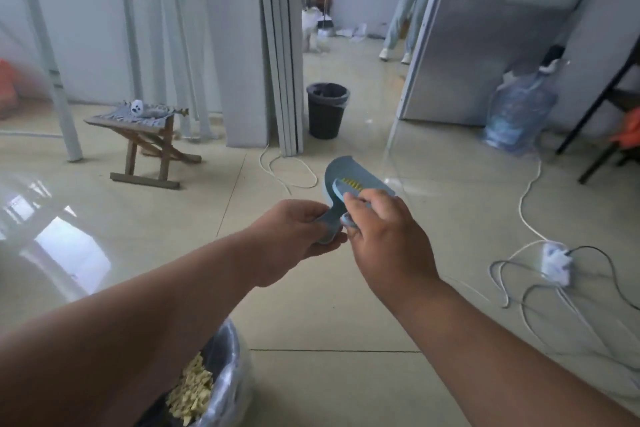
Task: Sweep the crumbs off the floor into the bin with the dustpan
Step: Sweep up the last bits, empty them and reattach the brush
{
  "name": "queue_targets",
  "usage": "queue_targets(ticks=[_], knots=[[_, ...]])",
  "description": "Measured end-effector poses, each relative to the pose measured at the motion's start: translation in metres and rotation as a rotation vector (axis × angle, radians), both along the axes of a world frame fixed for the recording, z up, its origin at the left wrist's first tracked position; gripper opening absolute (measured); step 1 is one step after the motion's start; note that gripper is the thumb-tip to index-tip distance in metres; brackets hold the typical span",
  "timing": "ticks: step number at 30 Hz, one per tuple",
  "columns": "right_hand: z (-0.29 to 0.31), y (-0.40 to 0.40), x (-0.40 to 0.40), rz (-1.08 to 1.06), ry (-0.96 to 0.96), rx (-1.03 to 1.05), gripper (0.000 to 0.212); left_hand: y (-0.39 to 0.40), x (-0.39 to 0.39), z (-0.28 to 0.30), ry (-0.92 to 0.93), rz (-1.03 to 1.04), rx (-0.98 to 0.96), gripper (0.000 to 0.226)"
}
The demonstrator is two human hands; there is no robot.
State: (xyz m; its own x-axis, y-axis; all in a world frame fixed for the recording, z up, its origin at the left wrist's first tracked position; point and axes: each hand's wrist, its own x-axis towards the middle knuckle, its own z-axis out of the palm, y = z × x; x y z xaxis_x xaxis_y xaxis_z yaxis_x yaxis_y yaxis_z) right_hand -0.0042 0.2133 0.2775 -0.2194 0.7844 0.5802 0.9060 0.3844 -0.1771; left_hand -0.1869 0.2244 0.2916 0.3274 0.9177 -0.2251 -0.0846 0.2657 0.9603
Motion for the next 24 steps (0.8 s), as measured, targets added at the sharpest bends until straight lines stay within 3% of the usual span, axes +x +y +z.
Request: queue_targets(ticks=[6, 13, 24], knots=[[0.0, -0.005, 0.047, 0.041, 0.092, -0.159, 0.043, 0.003, 0.055, -0.009, -0.133, -0.088, -0.003, 0.028], [-0.007, -0.02, 0.074, 0.102, 0.145, -0.21, 0.027, 0.0, 0.081, -0.023, -0.242, -0.013, -0.111, 0.036], [-0.054, -0.033, 0.101, 0.205, 0.234, -0.329, 0.023, -0.013, 0.101, -0.063, -0.045, -0.008, -0.141, 0.026]])
